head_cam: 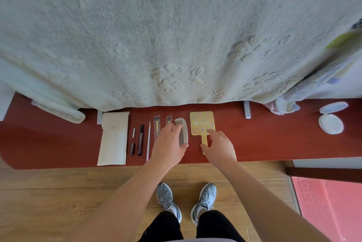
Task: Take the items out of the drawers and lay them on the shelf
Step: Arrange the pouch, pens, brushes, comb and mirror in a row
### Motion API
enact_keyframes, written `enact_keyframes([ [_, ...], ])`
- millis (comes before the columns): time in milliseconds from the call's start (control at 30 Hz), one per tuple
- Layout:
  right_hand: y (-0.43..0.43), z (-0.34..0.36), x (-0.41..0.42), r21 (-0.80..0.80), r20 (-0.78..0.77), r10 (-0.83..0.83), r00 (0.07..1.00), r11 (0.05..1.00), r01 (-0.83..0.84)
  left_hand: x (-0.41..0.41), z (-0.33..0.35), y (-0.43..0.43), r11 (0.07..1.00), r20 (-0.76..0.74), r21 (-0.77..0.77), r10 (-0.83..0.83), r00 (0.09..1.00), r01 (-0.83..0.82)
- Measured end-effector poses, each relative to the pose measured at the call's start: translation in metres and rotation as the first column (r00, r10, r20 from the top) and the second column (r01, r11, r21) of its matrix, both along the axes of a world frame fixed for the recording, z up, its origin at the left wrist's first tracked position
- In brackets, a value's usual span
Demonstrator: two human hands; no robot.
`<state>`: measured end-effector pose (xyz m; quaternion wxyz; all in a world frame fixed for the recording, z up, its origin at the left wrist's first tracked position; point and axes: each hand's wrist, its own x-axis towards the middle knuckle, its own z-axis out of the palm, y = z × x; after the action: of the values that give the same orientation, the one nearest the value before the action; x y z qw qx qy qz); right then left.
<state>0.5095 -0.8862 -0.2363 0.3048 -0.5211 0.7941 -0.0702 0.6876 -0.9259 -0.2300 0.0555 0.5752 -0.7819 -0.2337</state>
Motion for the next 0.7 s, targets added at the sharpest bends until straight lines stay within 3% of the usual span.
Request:
enact_keyframes([
  [700,0.04,0.068,-0.004,-0.076,-0.229,0.041,0.973,0.995,-0.059,0.036,0.05,-0.003,0.984,0.081,-0.019,-0.173,0.982,0.175],
])
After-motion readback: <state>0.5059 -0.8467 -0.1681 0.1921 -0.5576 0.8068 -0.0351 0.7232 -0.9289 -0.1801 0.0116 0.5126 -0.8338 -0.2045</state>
